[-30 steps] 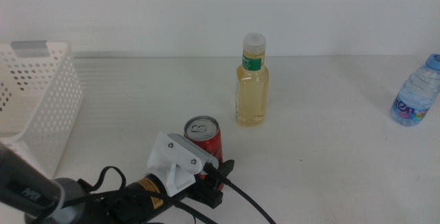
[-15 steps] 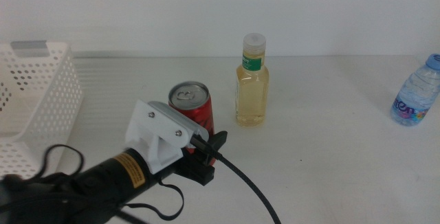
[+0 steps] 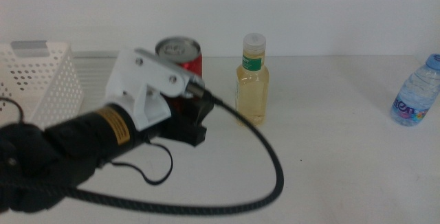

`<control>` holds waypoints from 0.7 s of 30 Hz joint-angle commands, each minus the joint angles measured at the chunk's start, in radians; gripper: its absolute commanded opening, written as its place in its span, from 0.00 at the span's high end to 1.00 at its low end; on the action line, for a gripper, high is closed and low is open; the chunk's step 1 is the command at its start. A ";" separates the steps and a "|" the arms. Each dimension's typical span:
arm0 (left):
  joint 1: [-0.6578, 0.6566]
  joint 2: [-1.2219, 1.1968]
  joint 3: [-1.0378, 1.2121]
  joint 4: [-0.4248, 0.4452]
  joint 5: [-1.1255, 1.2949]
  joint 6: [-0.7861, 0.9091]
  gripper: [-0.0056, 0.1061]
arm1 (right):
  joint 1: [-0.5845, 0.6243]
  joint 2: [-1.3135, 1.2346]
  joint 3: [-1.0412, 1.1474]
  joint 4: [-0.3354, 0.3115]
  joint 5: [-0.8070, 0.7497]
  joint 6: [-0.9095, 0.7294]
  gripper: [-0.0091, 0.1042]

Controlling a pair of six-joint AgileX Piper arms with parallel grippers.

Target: Use arms to grab the bottles and put them into the dustbin to the left of the table.

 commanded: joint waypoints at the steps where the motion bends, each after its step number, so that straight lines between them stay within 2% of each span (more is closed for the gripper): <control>1: -0.002 -0.053 -0.080 -0.021 -0.042 -0.016 0.99 | 0.000 -0.027 -0.008 -0.014 -0.050 -0.013 0.22; 7: -0.002 -0.056 -0.203 -0.021 0.181 -0.013 0.99 | 0.000 -0.027 -0.008 -0.014 -0.050 -0.013 0.22; 15: 0.000 -0.057 -0.317 -0.021 0.358 -0.011 0.99 | 0.000 -0.027 -0.008 -0.014 -0.050 -0.013 0.22; 19: 0.004 -0.045 -0.414 -0.024 0.574 0.053 0.99 | 0.000 -0.027 -0.008 -0.014 -0.050 -0.013 0.22; 21: 0.022 -0.038 -0.452 -0.057 0.641 0.097 0.99 | 0.000 -0.027 -0.008 -0.014 -0.050 -0.013 0.22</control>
